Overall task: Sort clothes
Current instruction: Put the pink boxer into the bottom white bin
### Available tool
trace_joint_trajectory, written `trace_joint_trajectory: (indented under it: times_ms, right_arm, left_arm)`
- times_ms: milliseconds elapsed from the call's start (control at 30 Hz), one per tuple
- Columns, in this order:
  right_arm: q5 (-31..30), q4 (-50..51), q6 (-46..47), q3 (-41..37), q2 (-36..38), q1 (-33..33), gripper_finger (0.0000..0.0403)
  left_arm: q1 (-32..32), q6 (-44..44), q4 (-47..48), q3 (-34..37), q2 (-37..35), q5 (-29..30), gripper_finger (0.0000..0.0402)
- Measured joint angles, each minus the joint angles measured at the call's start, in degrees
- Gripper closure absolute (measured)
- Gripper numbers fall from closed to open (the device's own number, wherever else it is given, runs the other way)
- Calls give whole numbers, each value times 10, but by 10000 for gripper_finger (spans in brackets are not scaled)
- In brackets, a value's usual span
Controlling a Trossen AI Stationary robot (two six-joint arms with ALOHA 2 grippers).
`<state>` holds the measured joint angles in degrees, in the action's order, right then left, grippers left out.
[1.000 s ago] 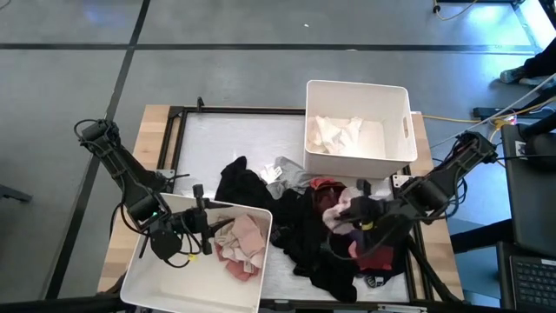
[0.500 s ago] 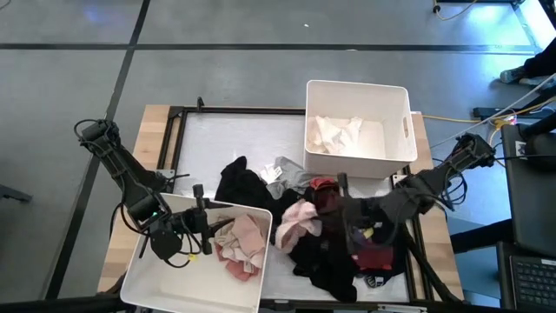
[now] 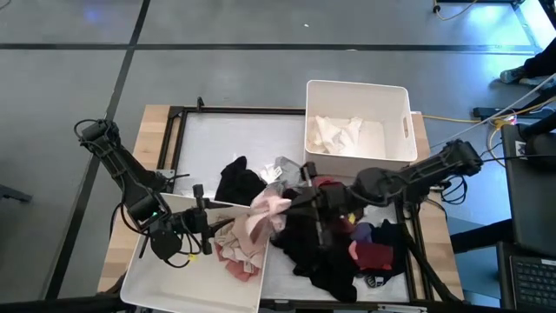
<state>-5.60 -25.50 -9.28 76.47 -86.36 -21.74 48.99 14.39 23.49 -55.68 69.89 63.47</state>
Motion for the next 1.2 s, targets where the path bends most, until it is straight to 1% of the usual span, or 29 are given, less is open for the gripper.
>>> trace_joint_trajectory:
  times_ms: [67, 167, 433, 700, 767, 867, 1067, 1133, 1200]
  right_arm:
    - [21, -28, 0, 0, -17, 10, 387]
    - [37, -49, 0, 0, -44, 21, 387]
    - [35, -43, 0, 0, -131, 32, 386]
    - [26, -43, 0, 0, -179, 31, 386]
    - [26, -41, -1, 0, -183, 31, 379]
    - [28, -21, -1, 0, -185, 31, 348]
    - [21, 45, -8, 0, -181, 31, 253]
    - [-2, 105, -24, 13, -171, 31, 226]
    - [-28, 190, -35, 43, -159, 30, 205]
  left_arm:
    - [0, 0, 0, 0, 0, 0, 245]
    - [0, 0, 0, 0, 0, 0, 245]
    - [0, 0, 0, 0, 0, 0, 245]
    - [0, 0, 1, 0, 0, 0, 245]
    - [0, 0, 1, 0, 0, 0, 245]
    - [0, 0, 1, 0, 0, 0, 245]
    - [0, 0, 1, 0, 0, 0, 245]
    - [0, 1, 1, 0, 0, 0, 245]
    - [0, 1, 1, 0, 0, 0, 245]
